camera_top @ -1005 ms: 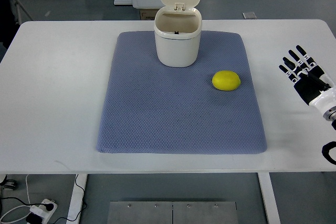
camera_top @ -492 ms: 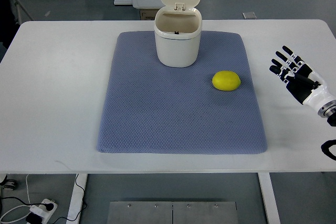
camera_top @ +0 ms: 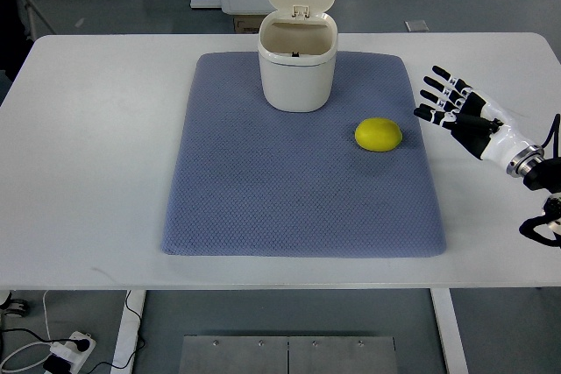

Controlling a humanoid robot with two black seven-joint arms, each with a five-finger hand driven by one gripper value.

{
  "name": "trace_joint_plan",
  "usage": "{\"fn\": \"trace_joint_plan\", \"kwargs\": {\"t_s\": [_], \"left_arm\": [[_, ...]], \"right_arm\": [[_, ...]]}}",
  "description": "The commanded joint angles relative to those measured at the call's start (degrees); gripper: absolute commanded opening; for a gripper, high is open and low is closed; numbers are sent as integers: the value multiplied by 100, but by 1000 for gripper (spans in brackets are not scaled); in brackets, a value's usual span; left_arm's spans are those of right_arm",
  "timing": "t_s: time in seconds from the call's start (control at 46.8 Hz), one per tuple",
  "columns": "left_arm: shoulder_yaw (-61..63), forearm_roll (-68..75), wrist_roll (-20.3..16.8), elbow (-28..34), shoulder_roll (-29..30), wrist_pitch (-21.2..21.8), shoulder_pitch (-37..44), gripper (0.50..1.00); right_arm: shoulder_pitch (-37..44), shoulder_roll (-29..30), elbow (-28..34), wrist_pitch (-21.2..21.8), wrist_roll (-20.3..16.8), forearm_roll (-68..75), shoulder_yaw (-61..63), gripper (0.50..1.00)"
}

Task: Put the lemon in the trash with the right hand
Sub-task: 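Move the open right hand toward the yellow lemon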

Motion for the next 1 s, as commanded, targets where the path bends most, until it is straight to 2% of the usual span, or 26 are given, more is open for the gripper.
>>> {"fn": "trace_joint_plan", "kwargs": {"t_s": [0.0,0.257,0.492,0.684,0.984], "left_arm": [[0,1,0,0,0,0,-1,1000],[0,1,0,0,0,0,-1,1000],[0,1,0,0,0,0,-1,1000],[0,1,0,0,0,0,-1,1000],[0,1,0,0,0,0,-1,1000]], "right_arm": [[23,12,-10,0,-1,-129,-81,998],[269,56,-177,-43,25,-349,-336,995],[524,232,-590,-307,324,-401,-363,998],[516,346,-608,-518,562,-279,-574,1000],[419,337,-617,-492,553,1242,-565,1000]]}}
